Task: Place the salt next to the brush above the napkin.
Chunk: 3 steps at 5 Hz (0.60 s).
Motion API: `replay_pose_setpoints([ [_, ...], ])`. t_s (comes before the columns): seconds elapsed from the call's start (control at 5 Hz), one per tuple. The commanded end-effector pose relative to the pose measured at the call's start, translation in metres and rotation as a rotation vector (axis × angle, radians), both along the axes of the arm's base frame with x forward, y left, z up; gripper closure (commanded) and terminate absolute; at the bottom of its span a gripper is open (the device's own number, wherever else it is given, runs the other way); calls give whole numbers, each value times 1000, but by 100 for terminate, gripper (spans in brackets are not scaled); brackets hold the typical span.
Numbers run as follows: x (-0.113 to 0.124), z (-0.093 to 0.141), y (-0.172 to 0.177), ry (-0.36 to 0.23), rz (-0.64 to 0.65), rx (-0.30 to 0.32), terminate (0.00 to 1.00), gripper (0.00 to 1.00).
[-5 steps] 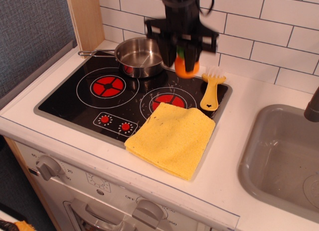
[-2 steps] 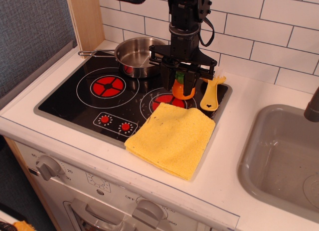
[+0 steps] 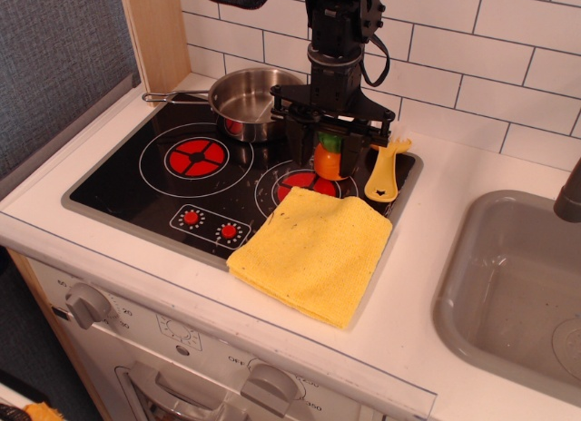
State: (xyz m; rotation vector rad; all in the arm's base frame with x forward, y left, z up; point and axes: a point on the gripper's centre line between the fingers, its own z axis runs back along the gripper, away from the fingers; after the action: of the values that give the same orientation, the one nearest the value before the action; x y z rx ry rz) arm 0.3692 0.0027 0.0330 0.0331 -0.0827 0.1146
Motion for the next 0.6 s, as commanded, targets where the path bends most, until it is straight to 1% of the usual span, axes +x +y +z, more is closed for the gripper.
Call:
replay_pose_setpoints([
  [0.0, -9, 98, 17, -199, 25, -8, 0, 0],
  [0.2, -15, 101, 24, -177, 19, -45, 0, 0],
  [0.4, -19, 91, 25, -127, -2, -48, 0, 0],
])
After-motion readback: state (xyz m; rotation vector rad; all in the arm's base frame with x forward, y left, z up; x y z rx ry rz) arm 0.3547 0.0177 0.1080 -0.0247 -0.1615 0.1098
